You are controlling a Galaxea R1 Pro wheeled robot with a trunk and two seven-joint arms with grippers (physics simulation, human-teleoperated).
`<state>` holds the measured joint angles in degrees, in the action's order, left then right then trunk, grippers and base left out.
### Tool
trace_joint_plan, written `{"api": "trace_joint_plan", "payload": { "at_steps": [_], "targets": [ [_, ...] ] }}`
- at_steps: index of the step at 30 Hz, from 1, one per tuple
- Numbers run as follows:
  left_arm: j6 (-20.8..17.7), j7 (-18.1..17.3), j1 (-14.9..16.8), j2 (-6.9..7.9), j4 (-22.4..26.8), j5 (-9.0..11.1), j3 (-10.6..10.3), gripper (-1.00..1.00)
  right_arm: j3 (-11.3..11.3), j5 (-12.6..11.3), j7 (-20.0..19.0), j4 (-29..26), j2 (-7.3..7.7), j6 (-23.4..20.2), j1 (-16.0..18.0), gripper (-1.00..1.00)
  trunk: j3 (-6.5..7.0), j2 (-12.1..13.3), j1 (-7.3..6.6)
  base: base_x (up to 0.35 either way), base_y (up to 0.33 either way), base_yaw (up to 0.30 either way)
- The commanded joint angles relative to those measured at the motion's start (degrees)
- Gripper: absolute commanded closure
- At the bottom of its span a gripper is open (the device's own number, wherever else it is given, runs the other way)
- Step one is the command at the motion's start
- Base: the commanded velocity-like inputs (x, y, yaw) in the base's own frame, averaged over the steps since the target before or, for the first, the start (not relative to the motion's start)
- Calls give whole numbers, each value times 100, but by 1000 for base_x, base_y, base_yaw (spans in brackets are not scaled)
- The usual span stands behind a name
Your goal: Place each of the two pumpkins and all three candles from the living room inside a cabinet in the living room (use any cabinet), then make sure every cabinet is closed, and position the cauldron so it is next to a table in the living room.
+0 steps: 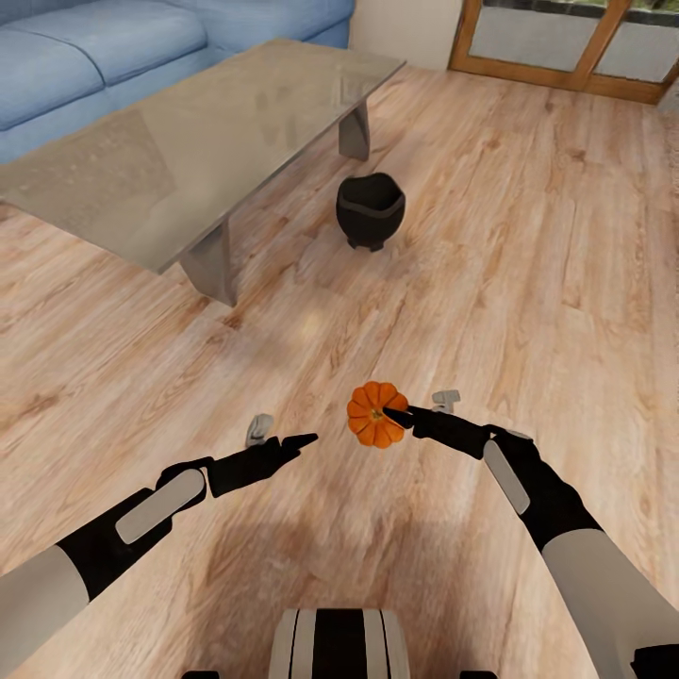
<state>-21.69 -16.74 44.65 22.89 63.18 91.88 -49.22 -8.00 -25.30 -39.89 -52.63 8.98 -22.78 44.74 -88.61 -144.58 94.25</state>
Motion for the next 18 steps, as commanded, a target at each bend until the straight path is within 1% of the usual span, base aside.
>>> {"api": "trace_joint_plan", "payload": {
  "at_steps": [1,6,8,18],
  "targets": [
    [-1,2,0,1,-4,-2,0,-100,0,9,-17,0,-1,2,0,100,23,2,-2,0,0,0],
    [-2,4,0,-3,0,-3,0,-100,0,8,-35,-3,12,2,0,100,134,8,-15,0,0,3],
    [-2,4,0,-3,1,-4,0,-100,0,10,-36,-2,15,2,0,100,181,11,-20,0,0,100],
    [-2,4,0,-4,-7,-4,0,-100,0,17,-28,-7,16,-7,0,100,447,24,-46,0,0,233]
  ]
}}
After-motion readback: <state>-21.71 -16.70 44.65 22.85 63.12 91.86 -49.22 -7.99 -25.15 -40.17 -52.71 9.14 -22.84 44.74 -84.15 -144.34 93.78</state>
